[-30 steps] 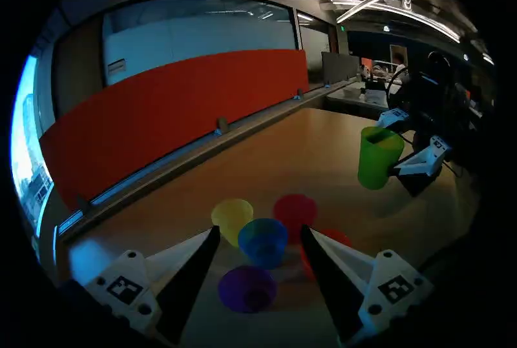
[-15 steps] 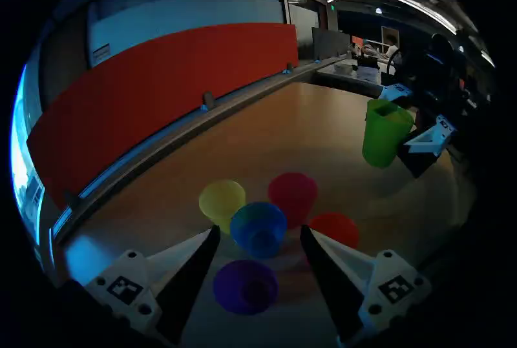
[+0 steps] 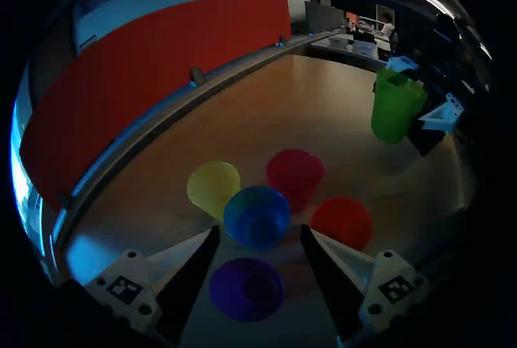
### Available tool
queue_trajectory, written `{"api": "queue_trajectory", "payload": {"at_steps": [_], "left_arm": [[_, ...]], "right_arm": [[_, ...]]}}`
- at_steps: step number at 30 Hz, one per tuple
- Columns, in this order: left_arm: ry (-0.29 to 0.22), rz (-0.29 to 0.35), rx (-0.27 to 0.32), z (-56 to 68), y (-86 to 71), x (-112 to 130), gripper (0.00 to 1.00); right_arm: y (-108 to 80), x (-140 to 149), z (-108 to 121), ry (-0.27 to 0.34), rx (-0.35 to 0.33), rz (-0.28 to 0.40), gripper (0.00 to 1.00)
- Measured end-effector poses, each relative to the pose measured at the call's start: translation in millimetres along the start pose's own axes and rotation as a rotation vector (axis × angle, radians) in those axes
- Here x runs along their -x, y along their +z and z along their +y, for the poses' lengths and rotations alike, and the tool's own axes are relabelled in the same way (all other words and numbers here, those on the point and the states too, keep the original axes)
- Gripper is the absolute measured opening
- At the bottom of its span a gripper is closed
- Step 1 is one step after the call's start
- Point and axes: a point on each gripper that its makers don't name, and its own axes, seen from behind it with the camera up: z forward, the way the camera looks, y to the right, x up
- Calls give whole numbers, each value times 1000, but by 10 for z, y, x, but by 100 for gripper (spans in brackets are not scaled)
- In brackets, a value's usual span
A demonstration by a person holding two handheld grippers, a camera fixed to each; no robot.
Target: Pour water
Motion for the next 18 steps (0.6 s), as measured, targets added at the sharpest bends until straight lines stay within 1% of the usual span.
{"api": "queue_trajectory", "payload": {"at_steps": [6, 12, 18], "left_arm": [[0, -25, 2, -13, 81, 22, 92], [-11, -55, -5, -44, 157, 105, 92], [-19, -69, 3, -42, 229, 132, 92]], "right_arm": [[-8, 21, 23, 0, -1, -1, 88], [-14, 32, 48, 6, 0, -1, 88], [-4, 49, 63, 3, 0, -5, 89]]}}
